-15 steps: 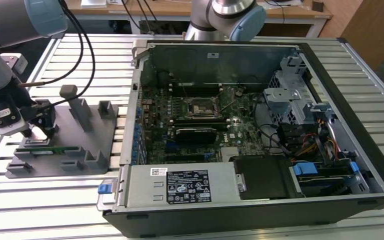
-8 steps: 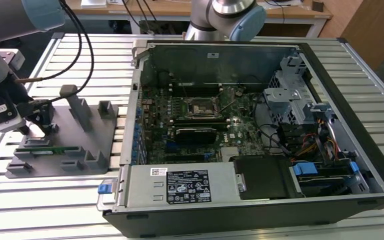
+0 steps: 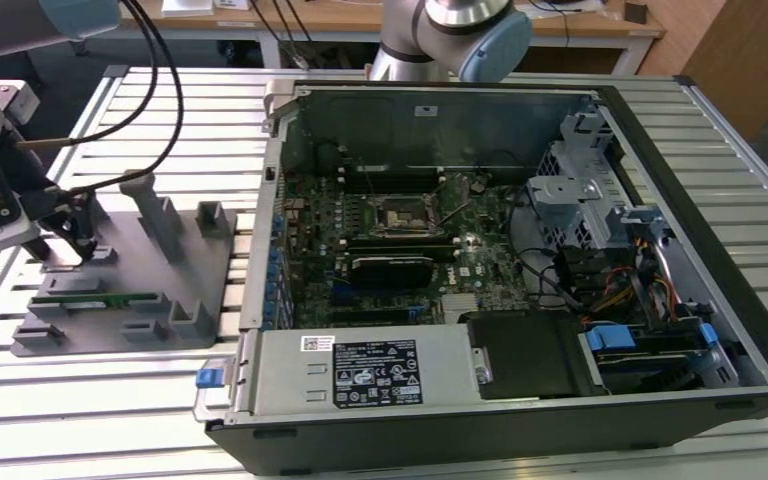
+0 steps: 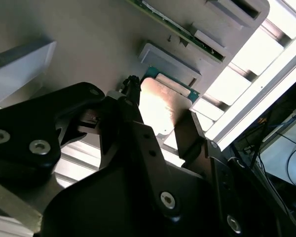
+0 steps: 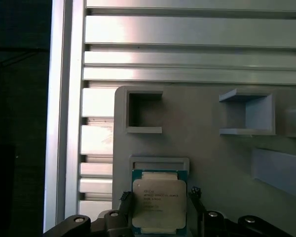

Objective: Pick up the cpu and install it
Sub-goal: 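Pick up the cpu and move it towards the insertion slot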

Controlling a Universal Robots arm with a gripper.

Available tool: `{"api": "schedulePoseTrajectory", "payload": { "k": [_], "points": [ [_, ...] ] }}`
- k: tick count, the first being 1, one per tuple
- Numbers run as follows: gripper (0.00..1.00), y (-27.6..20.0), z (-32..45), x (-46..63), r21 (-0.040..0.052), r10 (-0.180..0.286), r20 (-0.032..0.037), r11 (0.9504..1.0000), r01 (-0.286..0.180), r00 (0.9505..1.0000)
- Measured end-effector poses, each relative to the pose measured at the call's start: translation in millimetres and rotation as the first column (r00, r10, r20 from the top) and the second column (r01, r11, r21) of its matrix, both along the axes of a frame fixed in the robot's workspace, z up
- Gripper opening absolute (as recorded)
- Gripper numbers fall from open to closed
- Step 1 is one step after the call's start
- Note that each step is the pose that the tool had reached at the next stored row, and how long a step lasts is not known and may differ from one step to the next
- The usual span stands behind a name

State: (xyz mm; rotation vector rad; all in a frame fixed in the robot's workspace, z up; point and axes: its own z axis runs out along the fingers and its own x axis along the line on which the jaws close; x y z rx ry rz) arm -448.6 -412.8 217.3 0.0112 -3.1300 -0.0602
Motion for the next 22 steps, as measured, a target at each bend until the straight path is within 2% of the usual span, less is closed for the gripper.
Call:
{"api": "schedulePoseTrajectory", "payload": {
  "k": [9, 15, 22],
  "points": [
    [0.53, 0.0, 3.2, 0.0, 0.0002, 0.000, 0.0000, 1.0000, 0.000, 1.0000],
    [0.53, 0.1, 14.7, -0.1, 0.0010, 0.000, 0.0001, 1.0000, 0.000, 1.0000],
    [0.53, 0.0, 33.1, -0.1, 0.0053, 0.000, 0.0000, 1.0000, 0.000, 1.0000]
  ]
}}
